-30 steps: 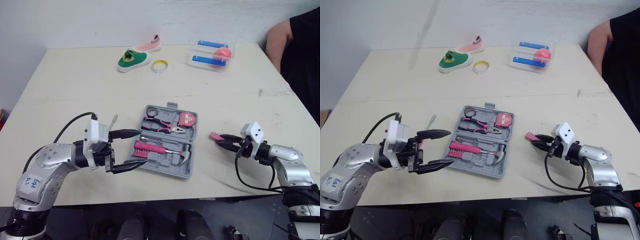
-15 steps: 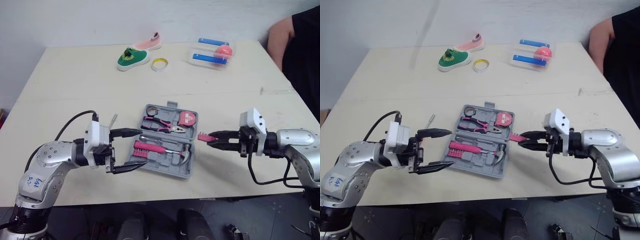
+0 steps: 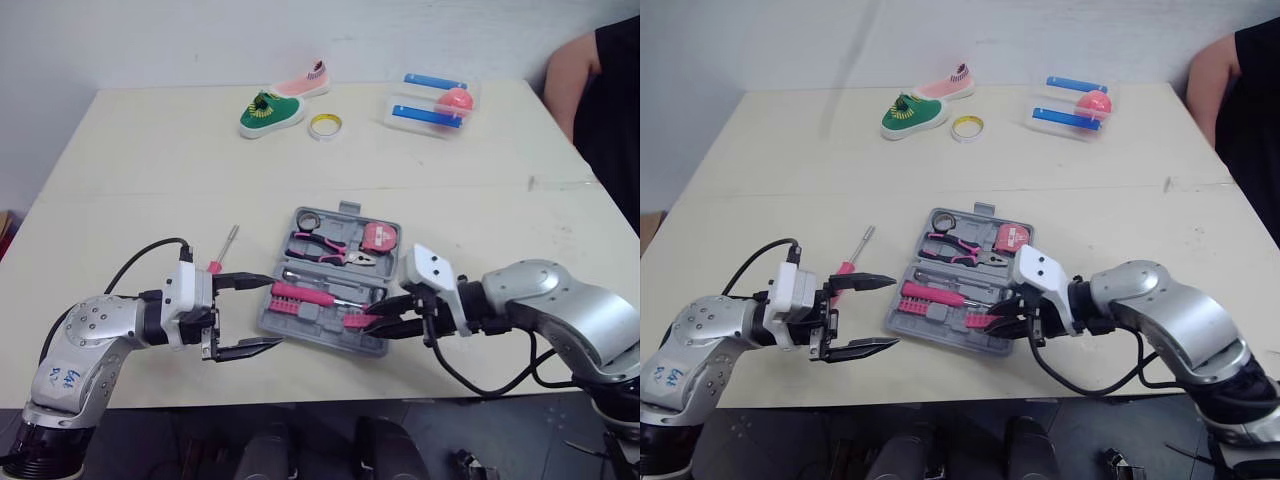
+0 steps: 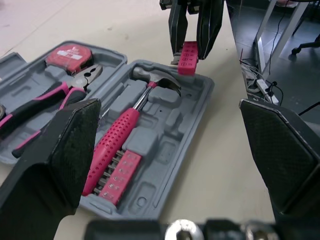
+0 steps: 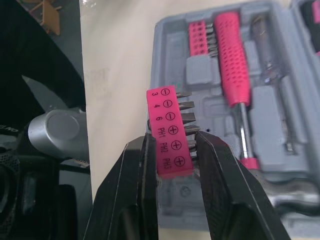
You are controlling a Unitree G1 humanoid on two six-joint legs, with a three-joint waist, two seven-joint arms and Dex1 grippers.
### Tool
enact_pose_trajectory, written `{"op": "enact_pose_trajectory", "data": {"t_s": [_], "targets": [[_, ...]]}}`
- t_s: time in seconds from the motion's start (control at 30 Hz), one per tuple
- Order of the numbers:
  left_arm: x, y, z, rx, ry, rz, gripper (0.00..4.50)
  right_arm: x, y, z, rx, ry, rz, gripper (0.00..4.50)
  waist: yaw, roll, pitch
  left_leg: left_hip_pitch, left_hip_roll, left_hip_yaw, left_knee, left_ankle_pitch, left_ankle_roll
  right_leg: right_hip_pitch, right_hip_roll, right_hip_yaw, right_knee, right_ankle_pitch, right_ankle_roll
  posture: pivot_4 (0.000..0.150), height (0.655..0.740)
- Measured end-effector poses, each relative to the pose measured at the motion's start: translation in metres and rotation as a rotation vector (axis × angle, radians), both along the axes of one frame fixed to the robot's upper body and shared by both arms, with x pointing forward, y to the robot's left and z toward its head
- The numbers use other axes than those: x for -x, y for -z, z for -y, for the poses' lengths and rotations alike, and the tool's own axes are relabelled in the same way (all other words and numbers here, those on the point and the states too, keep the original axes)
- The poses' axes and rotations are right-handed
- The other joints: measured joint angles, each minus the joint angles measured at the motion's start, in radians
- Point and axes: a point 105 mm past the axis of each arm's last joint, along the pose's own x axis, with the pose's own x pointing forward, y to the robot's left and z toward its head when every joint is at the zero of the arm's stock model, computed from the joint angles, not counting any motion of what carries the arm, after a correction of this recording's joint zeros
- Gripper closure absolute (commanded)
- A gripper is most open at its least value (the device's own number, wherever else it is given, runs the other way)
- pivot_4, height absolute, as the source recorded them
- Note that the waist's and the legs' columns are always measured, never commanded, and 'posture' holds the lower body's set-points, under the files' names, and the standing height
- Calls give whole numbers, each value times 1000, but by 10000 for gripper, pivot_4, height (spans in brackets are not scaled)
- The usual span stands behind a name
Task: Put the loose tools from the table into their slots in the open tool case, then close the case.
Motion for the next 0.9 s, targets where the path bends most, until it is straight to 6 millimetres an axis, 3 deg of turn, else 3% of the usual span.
{"op": "enact_pose_trajectory", "data": {"t_s": [0.57, 0.9], "targets": [[2, 11, -16, -32, -98, -38, 0, -10, 11, -34, 83, 43, 54, 37480, -4, 0, 0, 0, 0, 1, 0, 0, 0, -1, 0, 0, 1, 0, 0, 1500, 7400], [4, 14, -18, -35, -123, -58, 0, -24, 19, -39, 180, 64, 95, 37480, -4, -1, 0, -1, 0, 1, 0, 0, 0, -1, 0, 0, 4, 0, 0, 1500, 7400]]}}
